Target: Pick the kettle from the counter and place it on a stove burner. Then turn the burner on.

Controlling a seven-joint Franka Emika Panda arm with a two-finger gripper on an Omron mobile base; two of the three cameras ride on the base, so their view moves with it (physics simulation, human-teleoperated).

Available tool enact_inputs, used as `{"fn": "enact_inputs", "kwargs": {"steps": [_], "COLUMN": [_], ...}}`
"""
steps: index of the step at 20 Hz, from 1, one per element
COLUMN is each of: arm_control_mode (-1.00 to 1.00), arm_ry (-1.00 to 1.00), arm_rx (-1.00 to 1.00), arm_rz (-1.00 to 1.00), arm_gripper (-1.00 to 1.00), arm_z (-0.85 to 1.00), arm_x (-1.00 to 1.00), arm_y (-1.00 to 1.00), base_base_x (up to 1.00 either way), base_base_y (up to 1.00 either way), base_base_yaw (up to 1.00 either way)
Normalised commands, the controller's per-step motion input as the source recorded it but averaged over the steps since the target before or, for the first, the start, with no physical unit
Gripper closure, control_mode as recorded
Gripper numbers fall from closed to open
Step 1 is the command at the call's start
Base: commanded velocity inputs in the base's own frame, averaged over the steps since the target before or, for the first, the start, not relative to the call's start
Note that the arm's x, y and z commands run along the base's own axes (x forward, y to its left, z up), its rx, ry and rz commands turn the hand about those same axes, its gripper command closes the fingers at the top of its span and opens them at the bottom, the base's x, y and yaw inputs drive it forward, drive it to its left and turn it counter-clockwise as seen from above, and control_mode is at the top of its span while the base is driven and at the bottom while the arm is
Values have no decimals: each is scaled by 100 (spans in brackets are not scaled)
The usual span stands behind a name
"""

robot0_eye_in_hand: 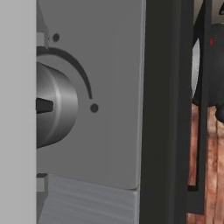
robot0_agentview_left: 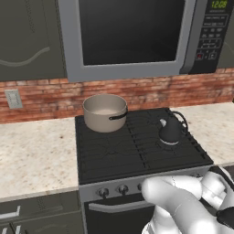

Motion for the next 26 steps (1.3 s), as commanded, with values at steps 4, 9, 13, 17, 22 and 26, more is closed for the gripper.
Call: {"fn": "enact_inputs", "kwargs": {"steps": [4,9,13,17,22,26], "arm_control_mode": [-100,-100,-100,-100,-100,-100], "arm_ry": [0,0,0,0,0,0], "arm_rx": [0,0,0,0,0,0], "arm_rz": [0,0,0,0,0,2], "arm_gripper": [100,100,100,100,100,100], "arm_z": [0,0,0,0,0,0], "arm_x": [0,0,0,0,0,0], "arm_y": [-1,0,0,0,0,0], "base_base_x": [0,0,0,0,0,0], "base_base_y": [0,0,0,0,0,0], "base_base_yaw": [0,0,0,0,0,0]}}
